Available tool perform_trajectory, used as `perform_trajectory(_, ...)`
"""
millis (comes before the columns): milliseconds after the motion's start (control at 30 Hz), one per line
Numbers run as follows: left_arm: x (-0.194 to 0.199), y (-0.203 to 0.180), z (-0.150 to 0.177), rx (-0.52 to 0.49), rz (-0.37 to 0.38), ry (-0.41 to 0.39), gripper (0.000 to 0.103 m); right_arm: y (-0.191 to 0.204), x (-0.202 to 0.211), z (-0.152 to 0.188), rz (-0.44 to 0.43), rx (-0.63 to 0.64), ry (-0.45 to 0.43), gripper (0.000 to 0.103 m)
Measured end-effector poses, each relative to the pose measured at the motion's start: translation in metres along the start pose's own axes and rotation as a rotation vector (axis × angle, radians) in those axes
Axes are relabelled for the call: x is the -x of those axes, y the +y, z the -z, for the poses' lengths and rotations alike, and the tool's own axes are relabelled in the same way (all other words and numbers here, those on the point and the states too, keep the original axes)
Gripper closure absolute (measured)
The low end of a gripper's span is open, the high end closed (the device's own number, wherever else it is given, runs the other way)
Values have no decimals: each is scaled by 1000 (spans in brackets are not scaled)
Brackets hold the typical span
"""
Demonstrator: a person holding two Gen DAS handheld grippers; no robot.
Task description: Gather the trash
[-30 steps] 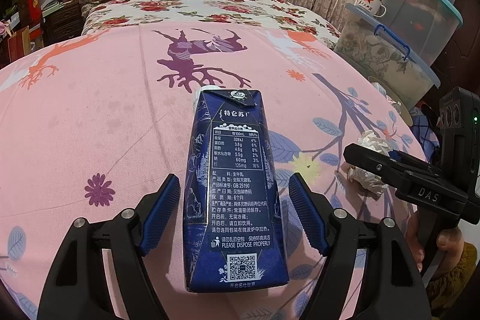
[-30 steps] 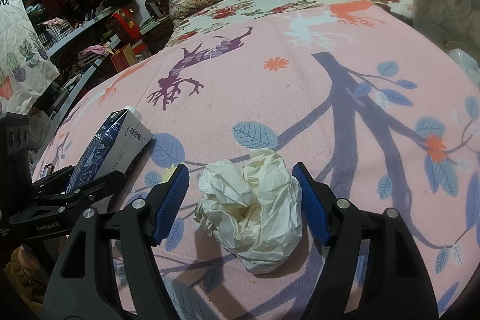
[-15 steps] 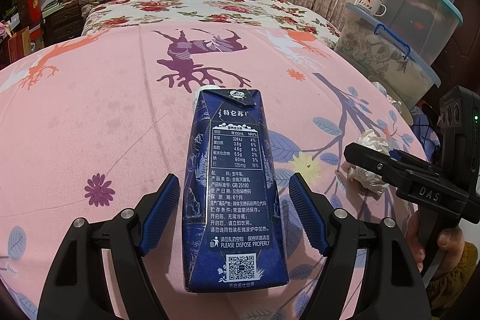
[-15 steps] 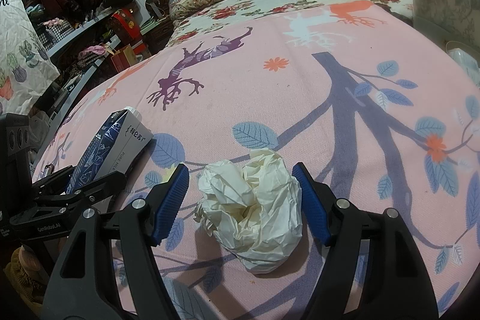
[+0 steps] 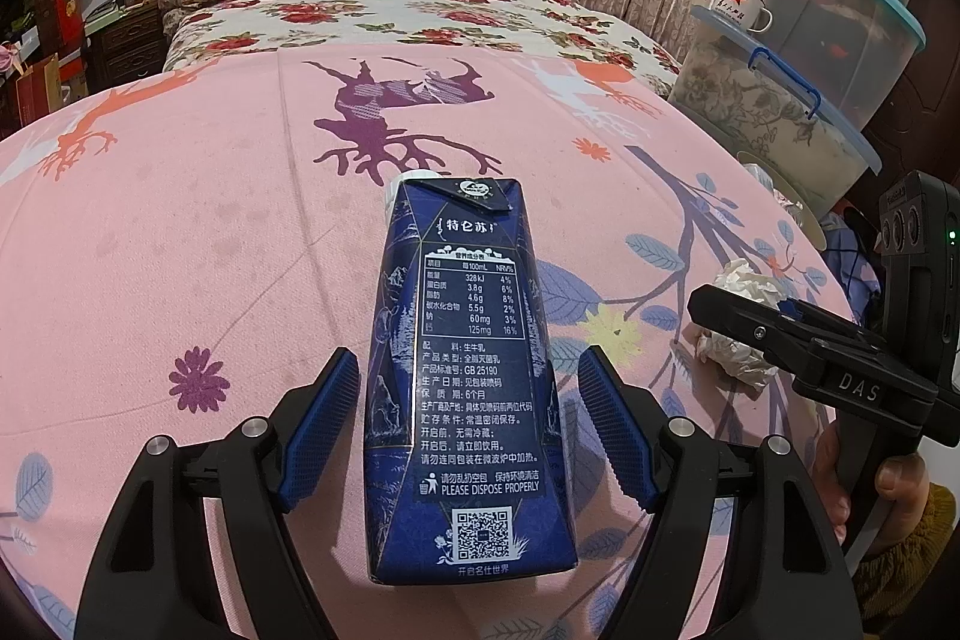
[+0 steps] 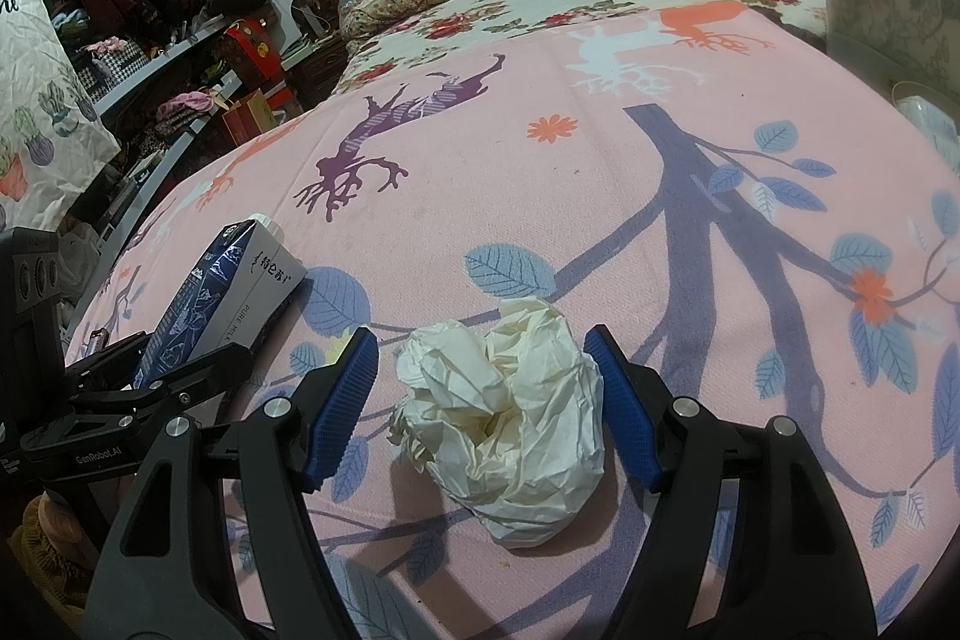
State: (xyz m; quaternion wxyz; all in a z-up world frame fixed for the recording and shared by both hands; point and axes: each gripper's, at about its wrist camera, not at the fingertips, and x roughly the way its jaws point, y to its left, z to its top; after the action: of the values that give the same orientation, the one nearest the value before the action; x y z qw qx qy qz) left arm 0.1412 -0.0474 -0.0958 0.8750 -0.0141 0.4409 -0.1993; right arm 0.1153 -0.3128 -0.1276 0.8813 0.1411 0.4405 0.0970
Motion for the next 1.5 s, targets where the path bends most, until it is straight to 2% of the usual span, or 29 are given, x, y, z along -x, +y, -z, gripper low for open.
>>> perform_trajectory(1500, -1, -2, 0, -3, -3, 2, 29, -2, 0, 0, -2, -3, -1, 31)
